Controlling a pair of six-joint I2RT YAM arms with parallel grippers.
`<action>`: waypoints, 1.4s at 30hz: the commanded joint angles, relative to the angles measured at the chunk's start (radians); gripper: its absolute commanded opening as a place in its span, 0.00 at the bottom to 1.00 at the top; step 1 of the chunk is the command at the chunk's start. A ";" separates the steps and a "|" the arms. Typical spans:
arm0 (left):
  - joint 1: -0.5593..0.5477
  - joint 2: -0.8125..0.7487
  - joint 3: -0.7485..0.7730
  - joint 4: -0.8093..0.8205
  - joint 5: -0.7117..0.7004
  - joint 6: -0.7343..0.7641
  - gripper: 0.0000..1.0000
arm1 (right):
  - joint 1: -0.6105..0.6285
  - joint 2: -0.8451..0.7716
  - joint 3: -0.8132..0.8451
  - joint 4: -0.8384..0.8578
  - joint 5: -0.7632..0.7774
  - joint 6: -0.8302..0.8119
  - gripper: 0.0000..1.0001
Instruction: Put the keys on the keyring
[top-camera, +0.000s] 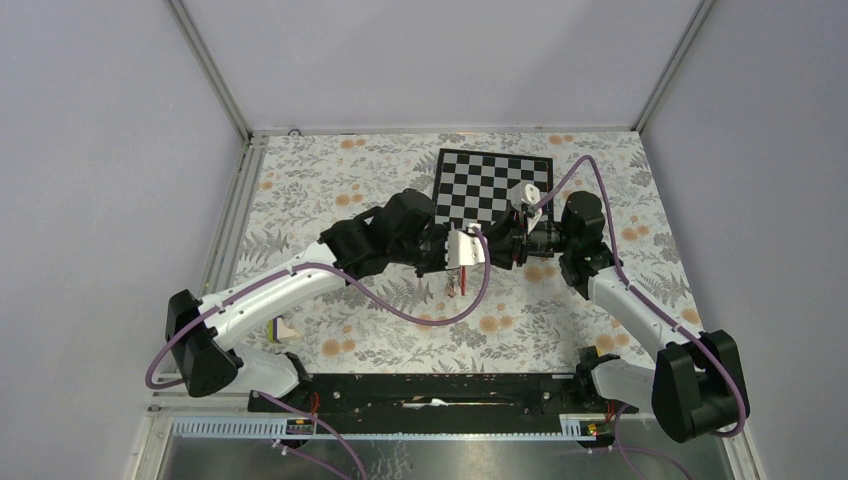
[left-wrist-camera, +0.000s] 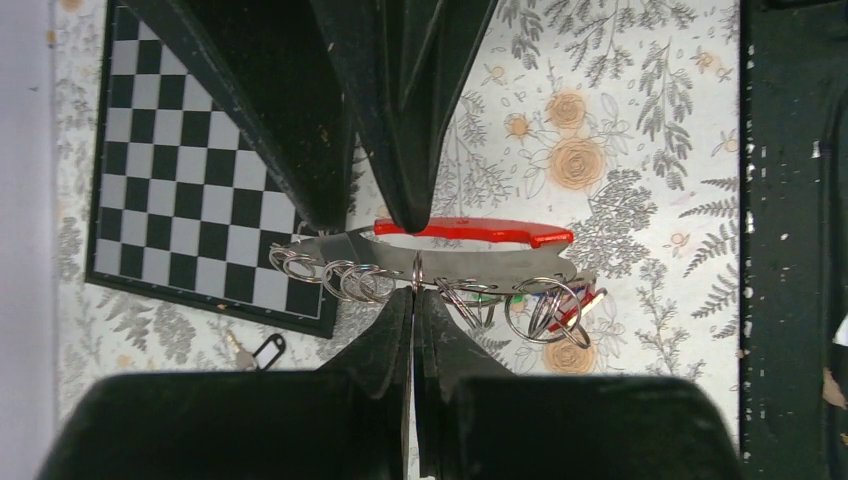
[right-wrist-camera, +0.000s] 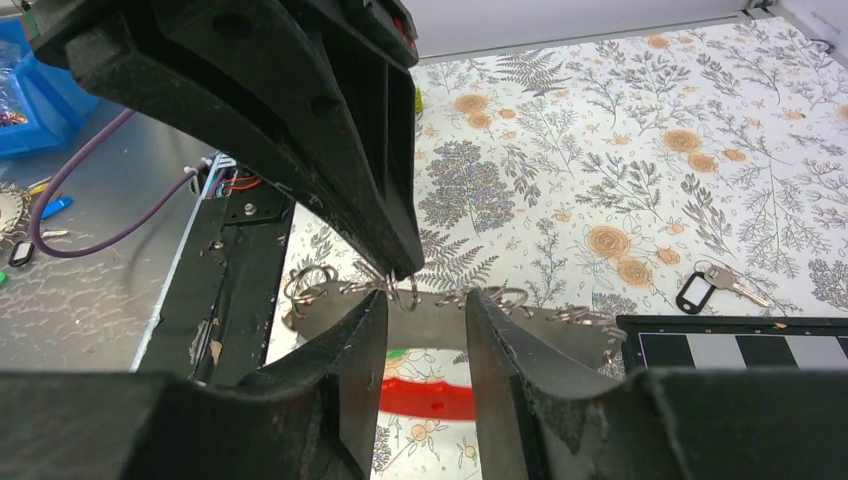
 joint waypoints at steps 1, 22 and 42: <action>0.004 0.010 0.045 0.065 0.080 -0.063 0.00 | 0.015 -0.016 0.017 -0.002 -0.017 -0.035 0.41; 0.048 0.033 0.070 0.065 0.167 -0.126 0.00 | 0.054 0.000 0.041 -0.113 0.013 -0.133 0.35; 0.081 0.046 0.082 0.065 0.233 -0.164 0.00 | 0.068 0.000 0.045 -0.127 0.040 -0.154 0.00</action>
